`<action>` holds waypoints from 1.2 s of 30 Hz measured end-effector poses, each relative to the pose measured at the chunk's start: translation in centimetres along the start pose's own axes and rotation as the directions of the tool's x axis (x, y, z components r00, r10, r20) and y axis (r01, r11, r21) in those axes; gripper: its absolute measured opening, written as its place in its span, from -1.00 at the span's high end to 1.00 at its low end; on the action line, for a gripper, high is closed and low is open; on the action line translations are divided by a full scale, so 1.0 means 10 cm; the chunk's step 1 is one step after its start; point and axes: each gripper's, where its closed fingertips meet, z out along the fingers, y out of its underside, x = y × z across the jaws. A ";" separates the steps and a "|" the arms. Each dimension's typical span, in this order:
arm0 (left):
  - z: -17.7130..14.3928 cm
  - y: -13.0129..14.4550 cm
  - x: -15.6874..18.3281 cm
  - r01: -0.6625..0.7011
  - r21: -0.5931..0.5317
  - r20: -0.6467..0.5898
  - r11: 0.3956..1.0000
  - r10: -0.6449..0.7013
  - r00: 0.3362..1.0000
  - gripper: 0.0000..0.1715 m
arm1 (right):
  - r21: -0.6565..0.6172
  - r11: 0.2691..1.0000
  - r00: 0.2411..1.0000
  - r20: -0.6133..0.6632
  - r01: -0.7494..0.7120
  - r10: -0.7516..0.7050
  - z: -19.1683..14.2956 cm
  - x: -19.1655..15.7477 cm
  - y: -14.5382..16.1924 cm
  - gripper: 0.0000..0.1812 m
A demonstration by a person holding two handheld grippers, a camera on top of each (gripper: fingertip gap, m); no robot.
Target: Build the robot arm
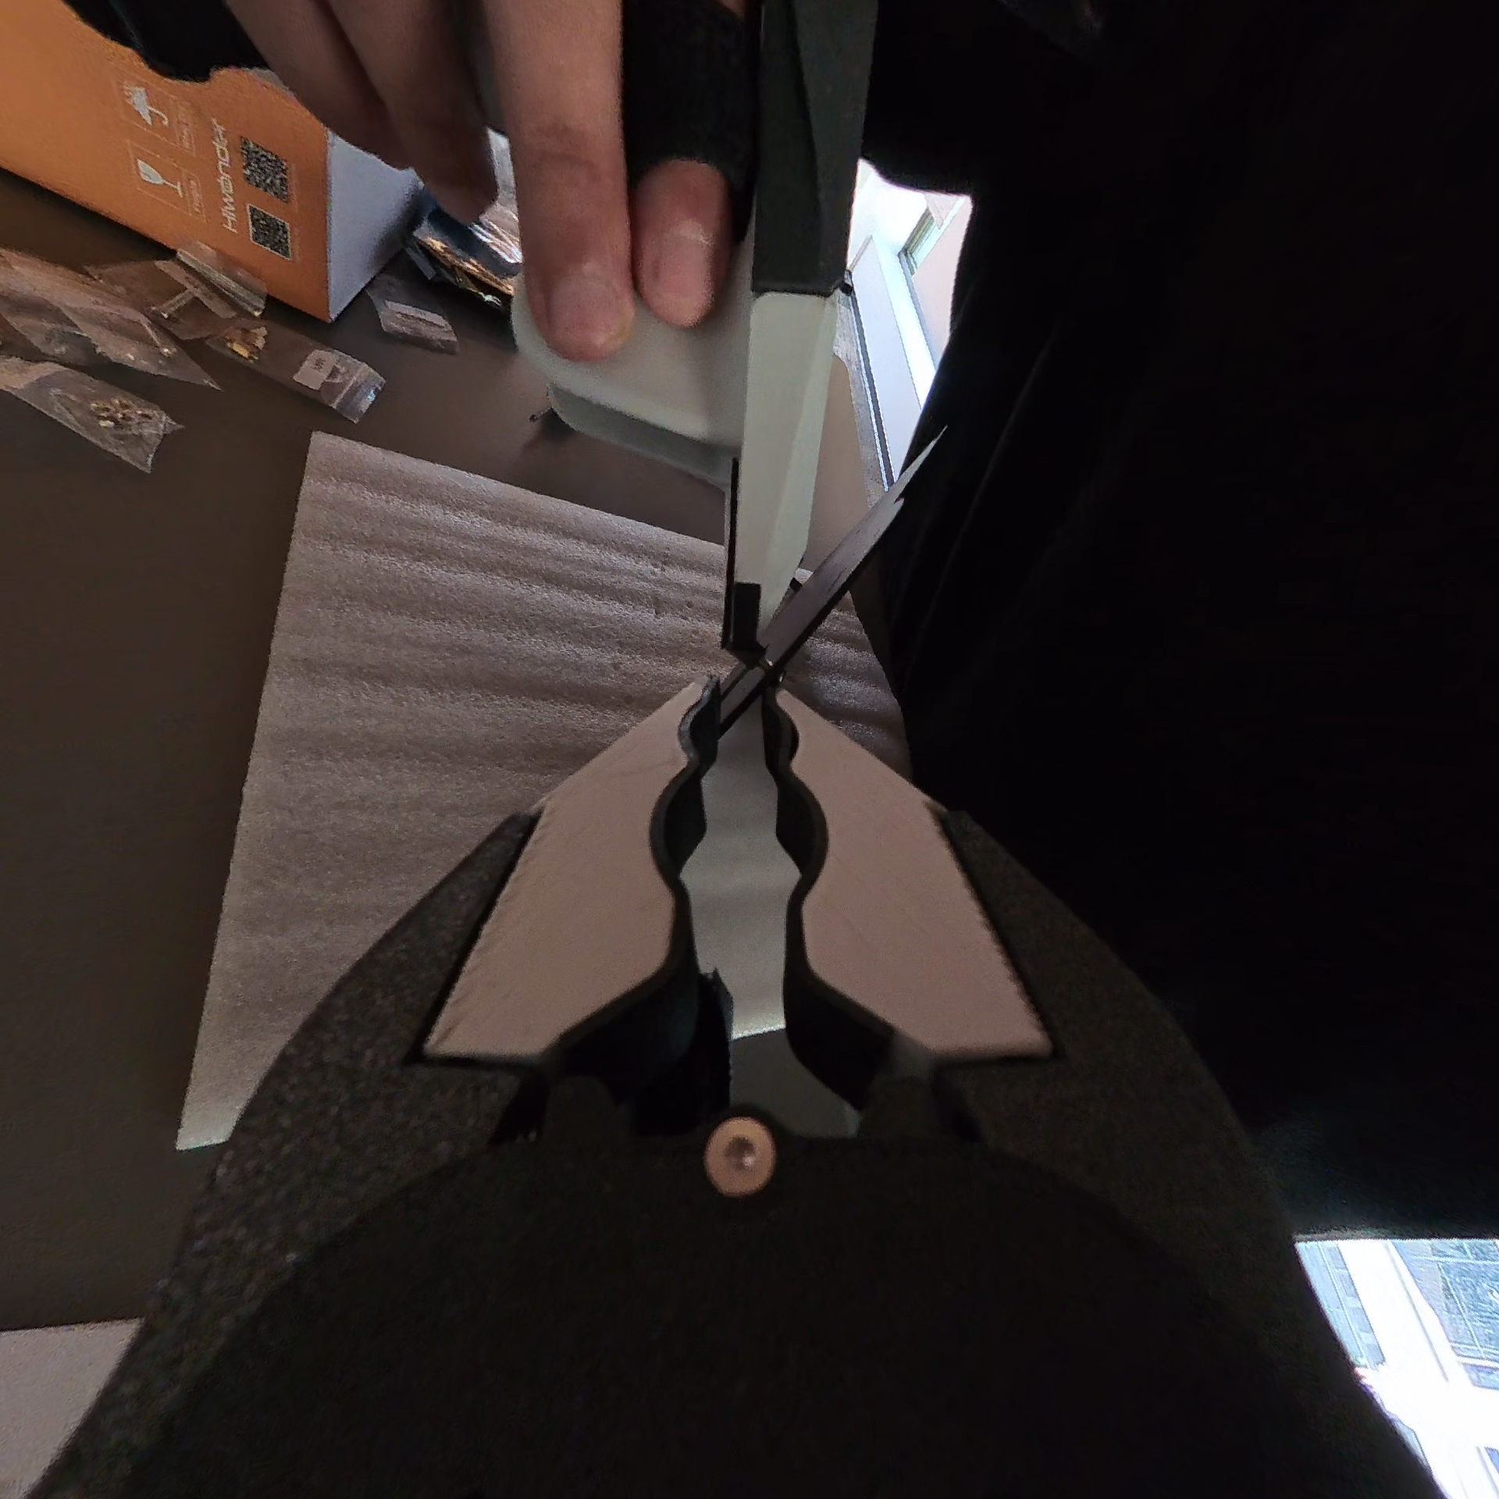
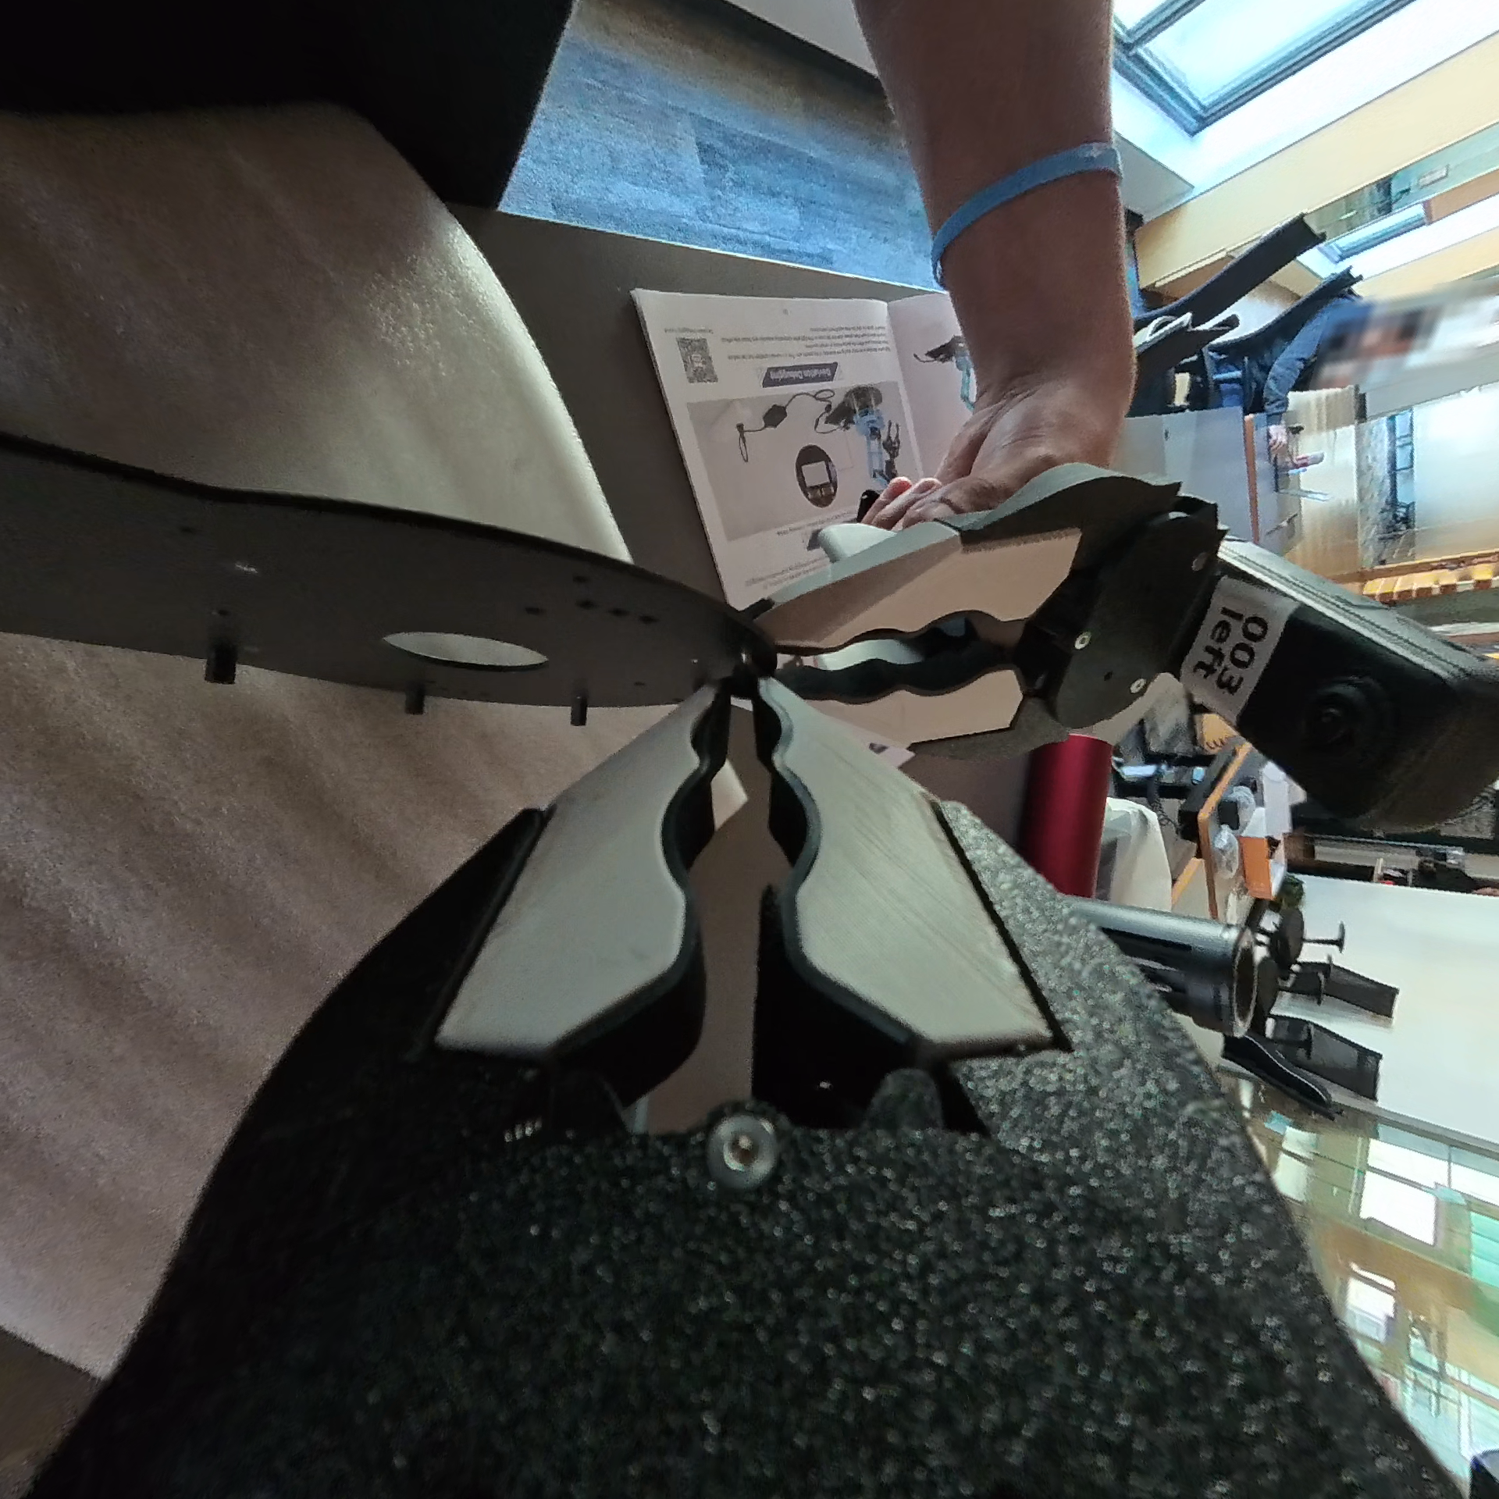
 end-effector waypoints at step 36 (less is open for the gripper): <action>0.02 -0.03 -0.05 -0.025 -0.034 0.034 0.999 0.026 0.999 0.89 | -0.277 0.646 0.469 0.497 -0.712 0.730 0.05 -0.58 0.66 0.95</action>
